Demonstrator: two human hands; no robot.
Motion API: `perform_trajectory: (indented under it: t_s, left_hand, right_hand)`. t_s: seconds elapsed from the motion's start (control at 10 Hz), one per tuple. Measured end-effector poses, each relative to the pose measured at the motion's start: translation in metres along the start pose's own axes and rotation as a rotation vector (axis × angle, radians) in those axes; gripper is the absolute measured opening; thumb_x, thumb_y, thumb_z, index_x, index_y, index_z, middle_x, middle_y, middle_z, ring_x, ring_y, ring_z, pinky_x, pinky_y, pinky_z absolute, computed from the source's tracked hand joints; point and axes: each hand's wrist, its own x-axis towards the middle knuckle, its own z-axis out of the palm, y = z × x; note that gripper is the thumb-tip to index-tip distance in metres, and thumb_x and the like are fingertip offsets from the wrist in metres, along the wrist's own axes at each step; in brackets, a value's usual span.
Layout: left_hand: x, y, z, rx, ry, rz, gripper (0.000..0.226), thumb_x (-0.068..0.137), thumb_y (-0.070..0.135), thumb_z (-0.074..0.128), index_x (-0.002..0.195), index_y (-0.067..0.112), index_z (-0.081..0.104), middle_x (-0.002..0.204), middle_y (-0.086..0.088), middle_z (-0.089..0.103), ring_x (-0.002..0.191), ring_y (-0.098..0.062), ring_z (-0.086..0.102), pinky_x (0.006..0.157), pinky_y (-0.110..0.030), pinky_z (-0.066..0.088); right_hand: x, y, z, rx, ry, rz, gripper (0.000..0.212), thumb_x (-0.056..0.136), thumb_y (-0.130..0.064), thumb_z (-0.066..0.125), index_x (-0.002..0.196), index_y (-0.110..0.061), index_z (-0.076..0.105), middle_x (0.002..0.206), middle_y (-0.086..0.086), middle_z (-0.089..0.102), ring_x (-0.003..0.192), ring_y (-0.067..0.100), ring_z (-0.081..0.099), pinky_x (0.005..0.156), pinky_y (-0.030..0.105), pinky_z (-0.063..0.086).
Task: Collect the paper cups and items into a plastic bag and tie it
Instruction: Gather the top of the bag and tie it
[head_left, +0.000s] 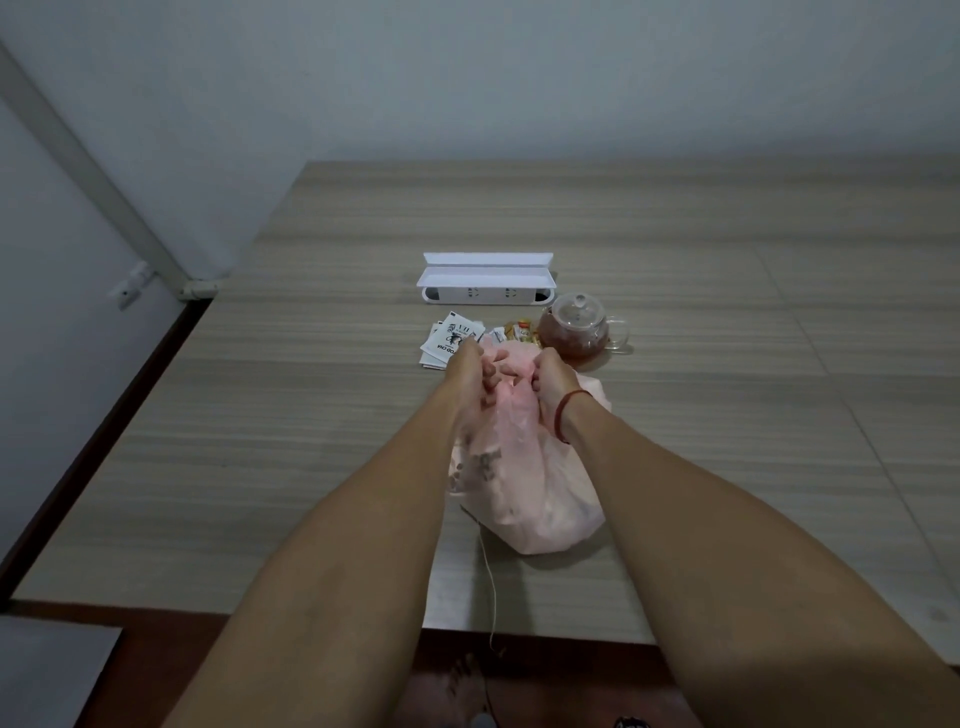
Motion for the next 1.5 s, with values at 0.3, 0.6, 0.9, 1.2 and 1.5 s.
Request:
perform_trajectory:
  t_s: [0.3, 0.6, 0.9, 1.2, 1.5]
  left_hand:
    - [0.009, -0.005, -0.002, -0.039, -0.067, 0.16, 0.028, 0.096, -0.005, 0.05, 0.124, -0.008, 0.055, 0.084, -0.013, 0.065, 0.068, -0.015, 0.064, 0.06, -0.018, 0.057]
    - [0.004, -0.005, -0.004, 0.074, -0.173, 0.117, 0.02, 0.088, -0.001, 0.064, 0.108, 0.003, 0.066, 0.073, -0.01, 0.059, 0.05, -0.011, 0.052, 0.048, -0.019, 0.043]
    - [0.005, -0.009, -0.006, 0.119, -0.073, 0.053, 0.017, 0.082, -0.005, 0.069, 0.089, 0.01, 0.066, 0.052, -0.003, 0.065, 0.04, -0.009, 0.054, 0.051, -0.024, 0.045]
    - [0.011, -0.008, -0.004, 0.066, -0.045, 0.023, 0.027, 0.085, 0.025, 0.072, 0.066, 0.011, 0.06, 0.041, 0.001, 0.055, 0.038, -0.009, 0.052, 0.044, -0.018, 0.047]
    - [0.024, -0.014, 0.001, 0.202, 0.204, 0.086, 0.028, 0.07, 0.013, 0.074, 0.097, 0.003, 0.07, 0.07, -0.009, 0.068, 0.055, -0.018, 0.062, 0.054, -0.025, 0.05]
  right_hand:
    - [0.008, -0.005, -0.014, -0.123, 0.014, -0.094, 0.024, 0.087, -0.01, 0.063, 0.11, -0.015, 0.059, 0.078, 0.002, 0.055, 0.06, 0.012, 0.05, 0.047, 0.02, 0.047]
    - [0.0, -0.002, -0.005, -0.151, -0.066, -0.093, 0.015, 0.086, -0.014, 0.058, 0.075, -0.013, 0.068, 0.066, 0.004, 0.066, 0.057, 0.014, 0.063, 0.063, 0.026, 0.053]
    - [-0.005, 0.001, 0.0, -0.007, -0.111, -0.091, 0.022, 0.08, -0.027, 0.056, 0.064, -0.014, 0.062, 0.046, -0.003, 0.058, 0.038, 0.009, 0.054, 0.045, 0.017, 0.045]
    - [0.0, 0.001, 0.005, -0.293, 0.0, -0.233, 0.042, 0.099, -0.03, 0.036, 0.072, -0.01, 0.061, 0.067, 0.005, 0.062, 0.056, 0.012, 0.057, 0.043, 0.012, 0.044]
    - [-0.002, 0.008, 0.001, -0.566, -0.008, -0.305, 0.048, 0.102, -0.03, 0.031, 0.118, 0.004, 0.062, 0.118, 0.02, 0.063, 0.101, 0.026, 0.057, 0.083, 0.022, 0.035]
